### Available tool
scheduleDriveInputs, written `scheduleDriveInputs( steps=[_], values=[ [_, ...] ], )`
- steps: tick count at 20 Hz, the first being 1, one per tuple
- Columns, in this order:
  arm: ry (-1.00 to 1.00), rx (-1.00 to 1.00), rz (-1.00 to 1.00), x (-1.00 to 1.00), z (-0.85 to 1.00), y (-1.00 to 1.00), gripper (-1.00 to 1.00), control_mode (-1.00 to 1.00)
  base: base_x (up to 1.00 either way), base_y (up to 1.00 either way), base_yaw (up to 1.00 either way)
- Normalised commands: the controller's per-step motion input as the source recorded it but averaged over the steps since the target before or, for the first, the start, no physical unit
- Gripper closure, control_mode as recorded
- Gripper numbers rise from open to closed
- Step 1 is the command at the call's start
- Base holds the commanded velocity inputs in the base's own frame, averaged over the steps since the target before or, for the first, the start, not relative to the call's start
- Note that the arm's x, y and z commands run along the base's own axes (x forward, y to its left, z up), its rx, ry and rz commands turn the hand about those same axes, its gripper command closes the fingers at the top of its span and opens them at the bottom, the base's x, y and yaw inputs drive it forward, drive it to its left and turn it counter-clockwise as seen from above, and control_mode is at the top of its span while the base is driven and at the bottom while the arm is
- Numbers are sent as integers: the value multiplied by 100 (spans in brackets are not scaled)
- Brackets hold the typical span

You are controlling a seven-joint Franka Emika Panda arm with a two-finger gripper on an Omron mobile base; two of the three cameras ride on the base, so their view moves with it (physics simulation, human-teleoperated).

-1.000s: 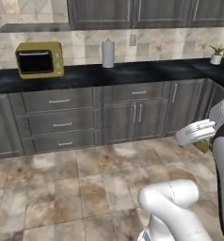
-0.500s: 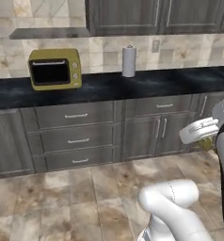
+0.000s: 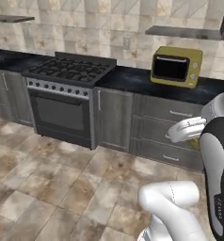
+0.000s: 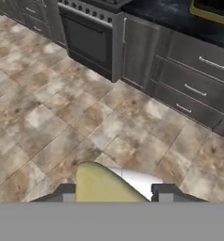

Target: Retrieve the sausage and cheese from the fridge and place them on the cutting board on the counter.

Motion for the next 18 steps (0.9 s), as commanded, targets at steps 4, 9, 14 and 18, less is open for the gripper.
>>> scheduleDriveInputs(
  steps=[4, 9, 14, 18],
  values=[
    [0, 0, 0, 0, 0, 0, 100, 100, -8, 18, 100],
    [0, 0, 0, 0, 0, 0, 100, 100, 57, 0, 89],
    [0, 0, 0, 0, 0, 0, 100, 100, 100, -11, 66],
    [0, 0, 0, 0, 0, 0, 100, 100, 100, -98, 25]
  ],
)
